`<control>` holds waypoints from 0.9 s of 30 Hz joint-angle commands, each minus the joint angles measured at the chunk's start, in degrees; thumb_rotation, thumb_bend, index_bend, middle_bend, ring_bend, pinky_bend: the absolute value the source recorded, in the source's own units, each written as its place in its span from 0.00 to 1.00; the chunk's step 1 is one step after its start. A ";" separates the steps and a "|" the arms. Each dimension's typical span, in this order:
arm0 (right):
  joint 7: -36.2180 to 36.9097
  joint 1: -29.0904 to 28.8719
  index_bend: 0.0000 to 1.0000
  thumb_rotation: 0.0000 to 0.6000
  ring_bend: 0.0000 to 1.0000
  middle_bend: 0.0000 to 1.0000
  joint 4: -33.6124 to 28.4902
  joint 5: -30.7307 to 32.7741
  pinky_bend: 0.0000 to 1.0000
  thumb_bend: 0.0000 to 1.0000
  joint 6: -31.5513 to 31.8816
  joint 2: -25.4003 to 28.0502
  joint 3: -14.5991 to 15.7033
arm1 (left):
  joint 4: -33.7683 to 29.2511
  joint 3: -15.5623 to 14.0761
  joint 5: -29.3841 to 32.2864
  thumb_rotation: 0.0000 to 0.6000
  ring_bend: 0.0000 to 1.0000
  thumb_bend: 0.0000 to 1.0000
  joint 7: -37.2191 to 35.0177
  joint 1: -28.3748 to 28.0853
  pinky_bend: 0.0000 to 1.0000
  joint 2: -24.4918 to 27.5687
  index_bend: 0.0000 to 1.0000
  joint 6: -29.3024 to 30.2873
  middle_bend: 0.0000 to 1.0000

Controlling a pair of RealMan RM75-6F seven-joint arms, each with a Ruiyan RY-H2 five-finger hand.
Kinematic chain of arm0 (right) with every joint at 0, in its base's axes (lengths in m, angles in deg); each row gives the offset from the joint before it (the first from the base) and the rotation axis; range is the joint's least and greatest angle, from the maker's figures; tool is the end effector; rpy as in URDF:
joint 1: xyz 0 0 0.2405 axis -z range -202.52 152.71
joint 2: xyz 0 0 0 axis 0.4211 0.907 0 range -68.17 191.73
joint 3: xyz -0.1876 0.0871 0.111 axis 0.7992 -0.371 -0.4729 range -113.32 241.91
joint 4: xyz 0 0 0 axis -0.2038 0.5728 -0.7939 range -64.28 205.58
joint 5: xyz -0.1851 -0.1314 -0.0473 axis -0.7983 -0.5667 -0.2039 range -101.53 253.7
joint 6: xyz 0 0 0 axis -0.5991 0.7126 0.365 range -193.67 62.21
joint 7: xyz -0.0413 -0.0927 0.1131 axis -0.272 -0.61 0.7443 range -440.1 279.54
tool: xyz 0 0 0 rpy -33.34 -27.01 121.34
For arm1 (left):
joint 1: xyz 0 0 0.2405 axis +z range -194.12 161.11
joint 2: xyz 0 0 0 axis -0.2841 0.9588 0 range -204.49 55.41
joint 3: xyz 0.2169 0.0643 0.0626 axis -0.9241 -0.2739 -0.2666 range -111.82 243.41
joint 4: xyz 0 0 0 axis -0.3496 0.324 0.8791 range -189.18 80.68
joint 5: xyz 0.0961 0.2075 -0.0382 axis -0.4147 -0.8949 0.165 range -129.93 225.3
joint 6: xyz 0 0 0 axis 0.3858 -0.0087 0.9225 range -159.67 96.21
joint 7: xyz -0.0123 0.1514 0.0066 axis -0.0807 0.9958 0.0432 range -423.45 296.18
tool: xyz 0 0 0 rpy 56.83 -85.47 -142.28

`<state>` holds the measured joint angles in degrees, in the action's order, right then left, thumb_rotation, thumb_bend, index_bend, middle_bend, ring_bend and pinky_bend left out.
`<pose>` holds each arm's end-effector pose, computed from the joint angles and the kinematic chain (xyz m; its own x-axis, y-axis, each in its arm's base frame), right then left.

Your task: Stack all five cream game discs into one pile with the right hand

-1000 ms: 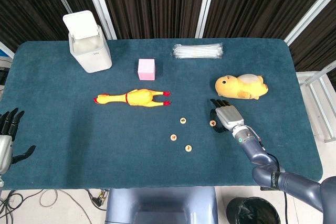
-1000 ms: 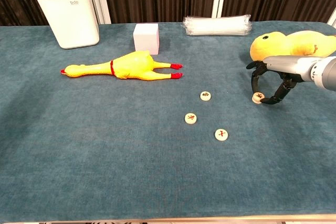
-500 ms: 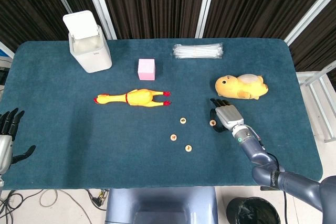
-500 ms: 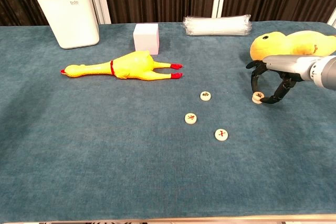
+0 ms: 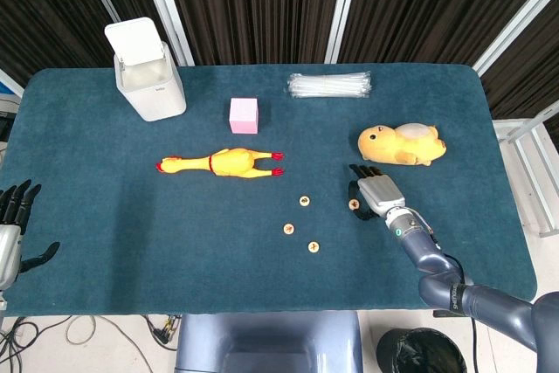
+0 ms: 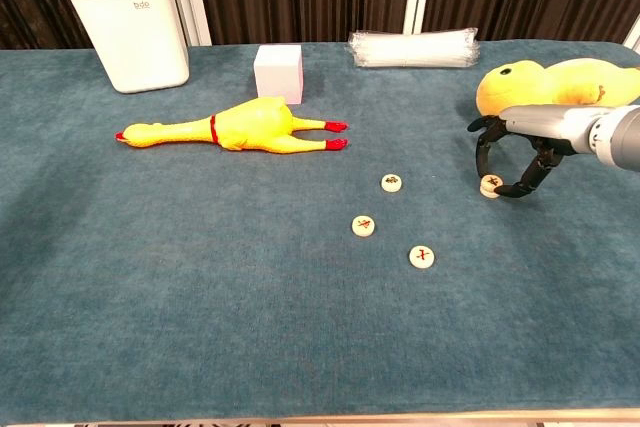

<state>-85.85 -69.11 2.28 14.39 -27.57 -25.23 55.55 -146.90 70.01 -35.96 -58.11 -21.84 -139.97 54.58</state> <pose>-0.2115 -0.3855 -0.0320 0.4361 -0.4455 0.7819 -0.8997 -0.2338 0.3686 -0.2974 0.1968 0.1309 0.4521 -0.0412 0.8910 0.8919 0.0246 -0.4515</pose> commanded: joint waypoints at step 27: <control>-10.57 -3.80 0.38 1.00 0.00 0.00 -12.12 3.47 0.09 0.41 4.86 2.70 -2.47 | -0.21 -0.25 -0.26 1.00 0.00 0.17 -1.40 0.00 0.07 0.53 0.04 -0.34 0.00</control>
<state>-95.46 -72.20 -9.62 16.99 -22.72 -22.02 53.36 -147.11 69.77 -36.22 -59.51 -21.84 -139.44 54.25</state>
